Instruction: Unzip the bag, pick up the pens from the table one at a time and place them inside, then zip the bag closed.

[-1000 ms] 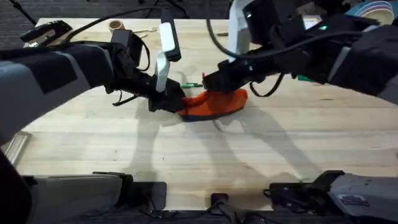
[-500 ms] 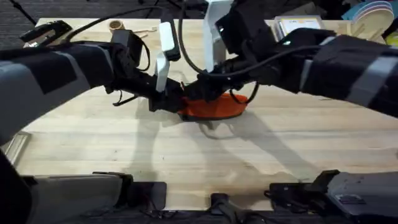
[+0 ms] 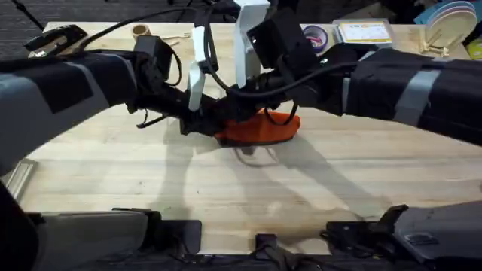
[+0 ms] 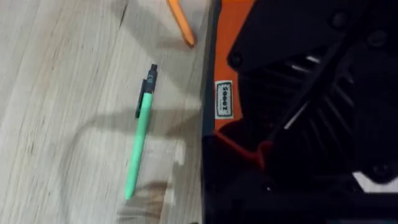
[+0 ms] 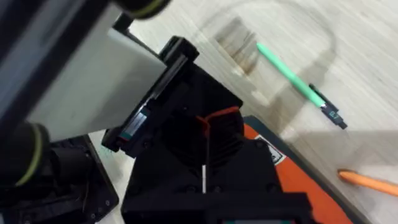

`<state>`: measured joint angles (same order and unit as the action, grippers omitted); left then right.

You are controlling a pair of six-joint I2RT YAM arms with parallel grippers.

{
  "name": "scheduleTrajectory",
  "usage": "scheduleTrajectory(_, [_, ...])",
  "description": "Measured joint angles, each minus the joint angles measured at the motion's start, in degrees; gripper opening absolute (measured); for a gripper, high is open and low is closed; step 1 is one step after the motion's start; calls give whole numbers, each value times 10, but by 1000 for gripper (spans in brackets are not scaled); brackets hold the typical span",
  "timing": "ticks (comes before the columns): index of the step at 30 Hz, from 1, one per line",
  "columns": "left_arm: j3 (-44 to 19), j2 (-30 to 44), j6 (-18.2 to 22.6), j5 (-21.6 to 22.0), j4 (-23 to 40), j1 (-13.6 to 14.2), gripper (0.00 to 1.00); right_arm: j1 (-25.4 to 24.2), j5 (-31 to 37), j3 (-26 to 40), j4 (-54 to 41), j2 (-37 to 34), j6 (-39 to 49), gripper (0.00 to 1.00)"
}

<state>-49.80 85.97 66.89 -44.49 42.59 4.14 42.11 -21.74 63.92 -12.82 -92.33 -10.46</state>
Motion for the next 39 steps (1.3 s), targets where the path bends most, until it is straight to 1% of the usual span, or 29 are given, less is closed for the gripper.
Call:
scheduleTrajectory(1, [0,0,0,0,0,0,42,0,0,0,0,0,-2,53])
scheduleTrajectory(2, [0,0,0,-1,1,0,42,0,3,0,2,0,-3,138])
scheduleTrajectory(3, [0,0,2,-1,3,0,42,-1,12,0,8,0,-3,291])
scheduleTrajectory(5, [0,0,3,-4,6,0,42,-8,26,2,7,0,-2,553])
scheduleTrajectory(7, [0,0,4,-5,7,-1,42,-19,38,2,-2,0,-2,837])
scheduleTrajectory(8, [0,0,4,-6,7,-1,42,-26,42,2,-6,0,0,958])
scheduleTrajectory(9, [0,0,4,-6,5,-1,42,-30,41,2,-10,0,-1,985])
scheduleTrajectory(14, [0,0,4,-5,3,0,42,-37,21,4,-29,7,5,996])
scheduleTrajectory(19, [0,0,3,-5,0,2,42,-49,-10,6,-71,32,28,998])
scheduleTrajectory(22, [0,0,3,-5,0,2,42,-66,-18,6,-105,50,50,997])
scheduleTrajectory(27, [0,0,3,-5,0,2,42,-94,-21,6,-134,80,80,997])
scheduleTrajectory(28, [0,0,5,-6,-2,2,178,-106,-21,6,-148,102,97,997])
scheduleTrajectory(30, [0,0,4,-9,-4,2,493,-111,-21,6,-158,117,112,997])
scheduleTrajectory(31, [0,0,4,-10,-4,2,630,-113,-21,6,-162,125,120,997])
scheduleTrajectory(32, [0,0,4,-10,-4,2,817,-115,-18,6,-166,133,127,997])
scheduleTrajectory(33, [0,0,2,-10,-4,2,939,-116,-15,6,-169,140,133,997])
scheduleTrajectory(34, [0,0,2,-10,-4,2,976,-116,-10,6,-173,148,139,997])
scheduleTrajectory(35, [0,0,2,-10,-4,2,987,-116,-4,6,-177,155,146,997])
scheduleTrajectory(39, [0,0,2,-9,-5,2,992,-116,13,6,-191,179,172,997])
